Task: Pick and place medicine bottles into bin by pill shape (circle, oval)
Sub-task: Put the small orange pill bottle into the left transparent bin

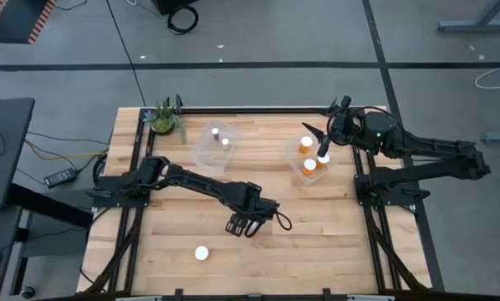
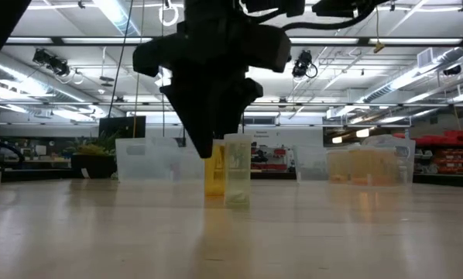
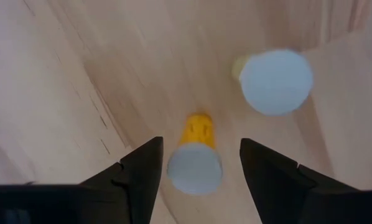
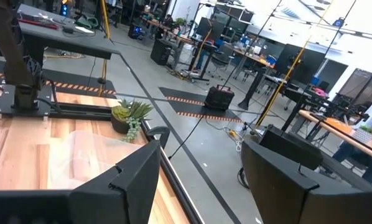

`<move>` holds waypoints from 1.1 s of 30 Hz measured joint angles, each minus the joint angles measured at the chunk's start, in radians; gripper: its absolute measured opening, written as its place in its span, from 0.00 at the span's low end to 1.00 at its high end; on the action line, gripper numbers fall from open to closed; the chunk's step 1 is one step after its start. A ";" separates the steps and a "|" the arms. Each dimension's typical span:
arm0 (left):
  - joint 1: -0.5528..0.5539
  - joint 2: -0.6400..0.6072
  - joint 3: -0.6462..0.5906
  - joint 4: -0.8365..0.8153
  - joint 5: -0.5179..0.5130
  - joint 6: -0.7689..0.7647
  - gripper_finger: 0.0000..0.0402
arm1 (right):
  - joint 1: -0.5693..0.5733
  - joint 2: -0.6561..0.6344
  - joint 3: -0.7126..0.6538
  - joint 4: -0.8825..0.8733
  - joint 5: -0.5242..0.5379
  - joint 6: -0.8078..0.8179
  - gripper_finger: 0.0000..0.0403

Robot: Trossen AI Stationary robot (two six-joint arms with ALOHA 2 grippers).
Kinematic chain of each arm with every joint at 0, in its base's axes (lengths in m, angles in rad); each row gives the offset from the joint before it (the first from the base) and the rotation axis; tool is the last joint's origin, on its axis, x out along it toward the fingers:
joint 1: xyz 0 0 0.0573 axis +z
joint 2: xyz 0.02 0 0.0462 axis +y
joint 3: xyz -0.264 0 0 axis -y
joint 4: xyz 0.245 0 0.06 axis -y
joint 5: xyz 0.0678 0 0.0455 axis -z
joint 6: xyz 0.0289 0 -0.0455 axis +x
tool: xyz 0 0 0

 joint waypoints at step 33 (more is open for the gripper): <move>0.026 0.005 0.000 -0.210 -0.099 0.025 0.32 | 0.000 0.000 0.000 0.000 0.000 0.000 0.58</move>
